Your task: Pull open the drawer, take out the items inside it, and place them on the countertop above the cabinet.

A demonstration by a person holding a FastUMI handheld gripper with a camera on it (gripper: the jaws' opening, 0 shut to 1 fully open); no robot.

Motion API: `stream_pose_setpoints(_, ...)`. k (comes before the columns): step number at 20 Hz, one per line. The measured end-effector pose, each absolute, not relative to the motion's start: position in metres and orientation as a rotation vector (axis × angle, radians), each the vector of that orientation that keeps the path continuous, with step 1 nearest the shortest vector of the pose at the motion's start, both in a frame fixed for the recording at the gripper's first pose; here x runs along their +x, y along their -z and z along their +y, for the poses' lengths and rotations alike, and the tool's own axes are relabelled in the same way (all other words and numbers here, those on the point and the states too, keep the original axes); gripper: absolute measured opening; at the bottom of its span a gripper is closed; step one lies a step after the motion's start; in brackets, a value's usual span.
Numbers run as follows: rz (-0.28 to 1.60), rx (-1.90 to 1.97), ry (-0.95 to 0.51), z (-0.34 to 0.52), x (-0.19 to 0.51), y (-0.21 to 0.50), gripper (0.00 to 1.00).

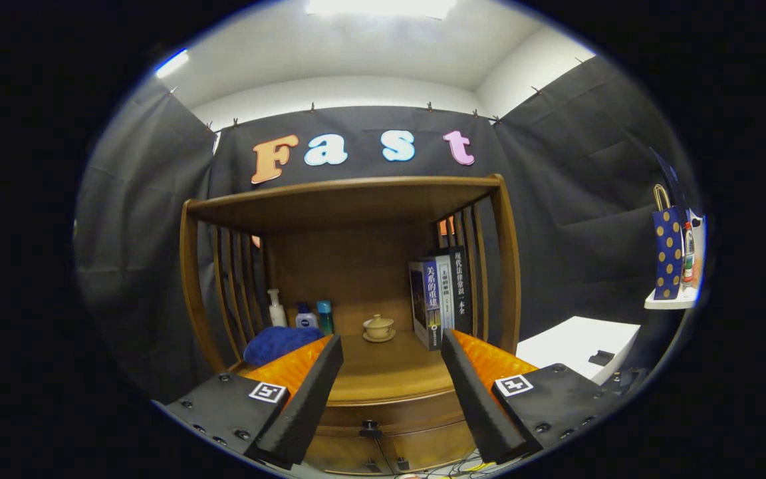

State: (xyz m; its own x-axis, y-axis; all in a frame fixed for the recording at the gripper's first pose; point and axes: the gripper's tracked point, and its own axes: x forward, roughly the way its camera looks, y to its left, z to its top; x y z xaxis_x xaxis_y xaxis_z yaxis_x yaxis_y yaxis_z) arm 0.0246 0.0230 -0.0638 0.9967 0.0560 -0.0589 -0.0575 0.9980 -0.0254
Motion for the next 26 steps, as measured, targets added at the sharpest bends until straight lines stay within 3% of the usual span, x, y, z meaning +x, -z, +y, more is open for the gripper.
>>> stream_pose_setpoints(4,0.086,0.005,-0.129,0.045,0.037,0.108,0.98)
stream_pose_setpoints(20,0.349,0.008,-0.147,0.014,0.086,0.332,0.99)
stream_pose_setpoints(26,0.382,0.001,-0.197,0.024,0.097,0.352,0.66)
